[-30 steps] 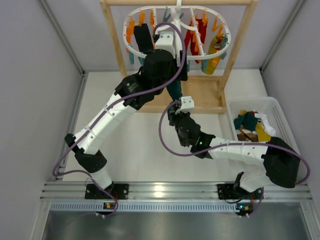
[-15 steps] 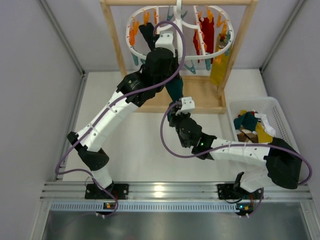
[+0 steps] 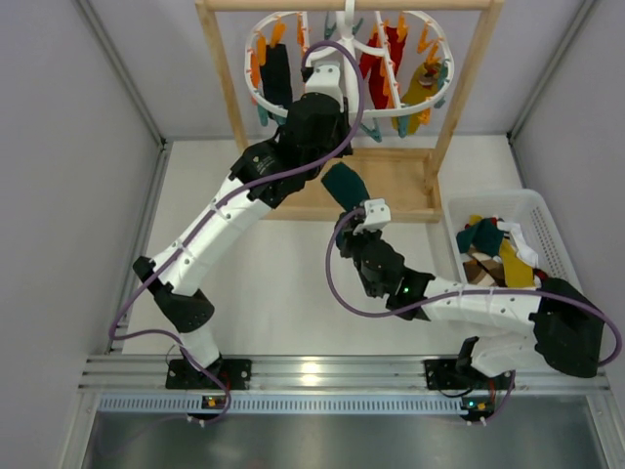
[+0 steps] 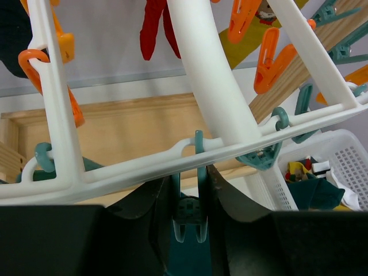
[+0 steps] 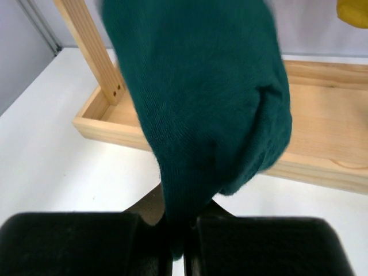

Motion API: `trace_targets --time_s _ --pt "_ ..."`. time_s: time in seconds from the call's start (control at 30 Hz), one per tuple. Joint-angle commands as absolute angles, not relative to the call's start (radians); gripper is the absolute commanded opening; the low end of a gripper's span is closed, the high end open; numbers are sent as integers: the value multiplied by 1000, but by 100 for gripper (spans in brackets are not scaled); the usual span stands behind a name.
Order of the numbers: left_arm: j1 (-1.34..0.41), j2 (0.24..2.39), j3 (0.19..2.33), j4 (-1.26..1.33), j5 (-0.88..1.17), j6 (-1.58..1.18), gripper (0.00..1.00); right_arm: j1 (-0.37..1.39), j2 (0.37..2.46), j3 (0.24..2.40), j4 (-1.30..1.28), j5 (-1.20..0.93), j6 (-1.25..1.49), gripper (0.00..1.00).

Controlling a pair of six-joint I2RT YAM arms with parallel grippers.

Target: Remove the socks clipped to the hanger

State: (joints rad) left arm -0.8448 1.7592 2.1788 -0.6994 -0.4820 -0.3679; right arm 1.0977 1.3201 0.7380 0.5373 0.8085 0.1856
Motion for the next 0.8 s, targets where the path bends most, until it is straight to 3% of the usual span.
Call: trace_targets --time_s 0.0,0.07,0.17,0.3,0.53,0.7,0.77 --pt "-833 1752 2204 -650 -457 -353 0 1118 1202 697 506 807 232 0" --pt "-833 1749 2195 -650 -445 -356 1 1118 1158 680 454 804 238 0" --pt "-833 1733 2169 -650 -396 -359 12 1102 1072 719 205 790 293 0" --pt "-833 1707 2132 -650 -302 -359 45 886 961 767 -162 666 379 0" --pt "-833 1612 2033 -650 -238 -388 71 562 833 831 -379 603 387 0" --pt "-834 1522 1968 -652 -201 -387 84 278 842 867 -403 460 377 0" --pt "-834 1482 1933 -652 -184 -382 95 166 868 884 -403 410 374 0"
